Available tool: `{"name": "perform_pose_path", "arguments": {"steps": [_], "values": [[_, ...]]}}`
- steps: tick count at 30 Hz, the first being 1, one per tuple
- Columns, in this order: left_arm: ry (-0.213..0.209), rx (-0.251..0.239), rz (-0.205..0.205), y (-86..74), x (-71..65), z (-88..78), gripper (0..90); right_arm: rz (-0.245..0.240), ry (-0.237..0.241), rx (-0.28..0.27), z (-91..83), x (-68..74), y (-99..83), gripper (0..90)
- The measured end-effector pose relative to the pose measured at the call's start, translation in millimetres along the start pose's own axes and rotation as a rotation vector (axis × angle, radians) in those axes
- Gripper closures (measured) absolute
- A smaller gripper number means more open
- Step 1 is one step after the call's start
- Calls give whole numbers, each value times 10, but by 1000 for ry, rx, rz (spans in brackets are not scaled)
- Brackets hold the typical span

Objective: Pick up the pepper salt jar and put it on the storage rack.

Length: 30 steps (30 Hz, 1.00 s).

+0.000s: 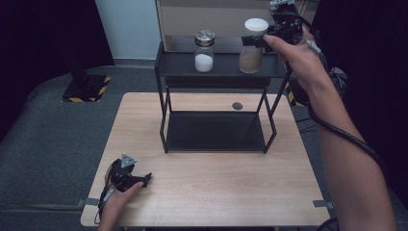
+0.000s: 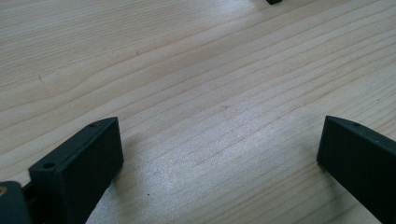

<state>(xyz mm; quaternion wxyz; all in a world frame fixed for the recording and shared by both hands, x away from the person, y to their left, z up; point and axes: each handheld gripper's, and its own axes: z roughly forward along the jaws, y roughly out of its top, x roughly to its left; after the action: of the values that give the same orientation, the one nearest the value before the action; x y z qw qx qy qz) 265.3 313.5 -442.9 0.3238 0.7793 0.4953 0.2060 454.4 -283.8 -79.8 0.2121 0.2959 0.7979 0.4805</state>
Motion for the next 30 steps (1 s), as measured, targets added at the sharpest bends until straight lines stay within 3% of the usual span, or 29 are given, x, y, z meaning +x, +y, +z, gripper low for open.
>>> {"name": "perform_pose_path", "arguments": {"steps": [21,30], "values": [[0,1,0,2,-1,-1,0,32,-5,10,272,-101,-39,348],[0,2,1,3,0,-1,0,34,3,7,286,-122,-61,347]]}}
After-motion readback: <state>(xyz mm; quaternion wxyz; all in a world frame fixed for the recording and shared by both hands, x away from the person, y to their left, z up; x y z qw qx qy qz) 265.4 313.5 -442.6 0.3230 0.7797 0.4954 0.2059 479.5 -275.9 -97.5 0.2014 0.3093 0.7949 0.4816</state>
